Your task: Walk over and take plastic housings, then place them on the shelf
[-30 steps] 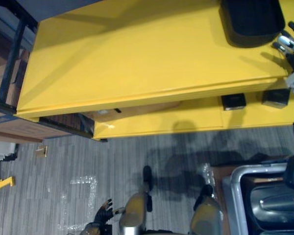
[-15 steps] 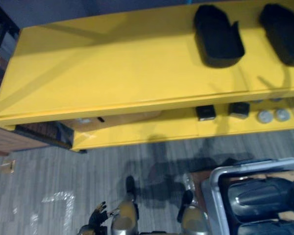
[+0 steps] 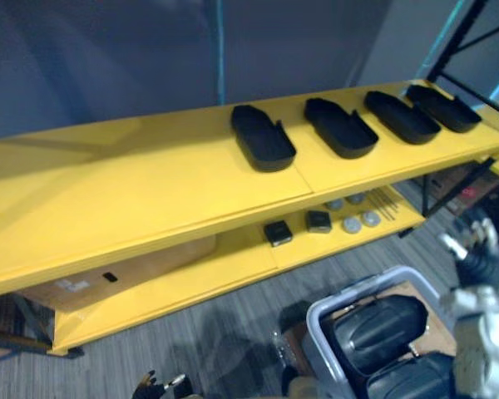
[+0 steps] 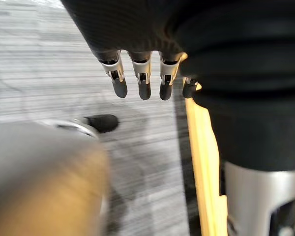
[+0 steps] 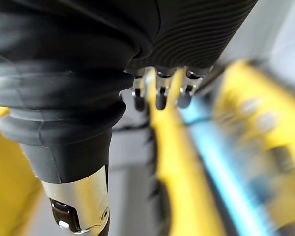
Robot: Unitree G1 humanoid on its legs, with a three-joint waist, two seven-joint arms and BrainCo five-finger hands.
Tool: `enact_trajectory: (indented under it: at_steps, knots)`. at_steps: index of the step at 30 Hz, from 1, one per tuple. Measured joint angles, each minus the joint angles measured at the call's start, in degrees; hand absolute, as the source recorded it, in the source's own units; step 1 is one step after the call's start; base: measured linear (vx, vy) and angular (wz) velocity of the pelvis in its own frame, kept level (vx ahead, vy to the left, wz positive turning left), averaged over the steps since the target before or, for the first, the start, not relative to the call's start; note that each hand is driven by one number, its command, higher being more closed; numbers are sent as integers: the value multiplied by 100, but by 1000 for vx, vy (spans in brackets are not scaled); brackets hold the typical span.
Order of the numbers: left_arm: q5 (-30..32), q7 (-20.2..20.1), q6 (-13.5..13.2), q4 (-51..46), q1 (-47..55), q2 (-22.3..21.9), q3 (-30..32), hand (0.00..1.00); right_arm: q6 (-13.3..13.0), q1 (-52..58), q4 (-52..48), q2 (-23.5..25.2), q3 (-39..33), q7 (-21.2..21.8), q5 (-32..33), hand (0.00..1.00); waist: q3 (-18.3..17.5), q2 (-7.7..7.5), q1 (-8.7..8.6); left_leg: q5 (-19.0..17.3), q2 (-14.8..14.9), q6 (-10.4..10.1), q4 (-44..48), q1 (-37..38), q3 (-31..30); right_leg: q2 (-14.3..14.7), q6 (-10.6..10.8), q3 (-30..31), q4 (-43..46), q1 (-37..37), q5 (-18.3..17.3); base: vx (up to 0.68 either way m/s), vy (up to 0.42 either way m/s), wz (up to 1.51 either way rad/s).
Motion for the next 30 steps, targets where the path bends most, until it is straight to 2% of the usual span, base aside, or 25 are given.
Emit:
enact_trajectory:
  at_steps: [2, 6, 7, 8, 13, 16, 18, 23, 26, 30]
  knots:
    - [-5, 152, 4, 1, -44, -26, 0, 0, 86, 155, 575, 332, 7, -675, -57, 0, -36, 26, -20, -40, 2, -4, -1, 79, 116, 5, 1, 104, 8, 0, 0, 9, 10, -19]
    - [-203, 208, 41, -2, -169, -48, -3, 0, 58, 354, 1483, 741, -26, -1488, -24, 0, -74, 66, -45, -72, -10, 6, -1, 87, 145, -9, 5, 125, 2, 4, -5, 2, 2, -2]
    - [-213, 245, 44, -2, -176, -63, -3, 0, 26, 375, 1563, 811, -29, -1564, -27, 0, -79, 74, -47, -70, -11, -1, -1, 95, 153, -10, 4, 131, 2, 8, -5, 0, 0, 0]
    - [-155, 380, 302, 219, -101, -332, -64, 0, -785, 543, 1628, 1298, 274, -1707, -421, 0, -378, 108, 127, -233, -27, -49, -3, 371, 374, -23, -63, 225, -94, 214, -49, 0, 0, 0]
    - [-156, 378, 303, 219, -84, -339, 4, 0, -783, 525, 1573, 1298, 223, -1702, -417, 0, -382, 107, 125, -268, -23, -41, -3, 398, 415, -18, -64, 263, -97, 209, -53, 6, 2, -4]
    - [-159, 375, 341, 220, 83, -373, 356, 0, -784, 508, 1079, 1246, 128, -1636, -390, 0, -435, 107, 111, -347, -21, -46, -2, 462, 455, -9, -77, 332, -96, 218, -81, 37, 5, -12]
    - [-161, 372, 396, 227, 164, -391, 566, 0, -784, 367, 848, 1102, 10, -1510, -329, 0, -498, 94, 107, -373, -23, -48, -2, 469, 477, -7, -73, 375, -98, 205, -94, 50, 5, -5]
    - [-155, 350, 451, 457, 195, -397, 947, 0, -780, -762, 481, 256, -298, -1164, -173, 0, -549, 75, 108, -395, -25, -70, 2, 468, 452, 8, -84, 402, -97, 191, -103, 30, 0, -1]
    - [-152, 335, 447, 456, 143, -383, 913, 0, -770, -1226, 483, -149, -515, -1197, -173, 0, -540, 73, 126, -400, -25, -76, 2, 460, 464, 14, -136, 403, -90, 185, -136, 21, -5, 1]
    - [-122, 337, 450, 454, 44, -326, 781, 0, -710, -1211, 498, -246, -808, -1316, -126, 0, -538, 74, 110, -431, -25, -100, 5, 460, 494, 15, -150, 411, -88, 167, -146, 44, -8, -3]
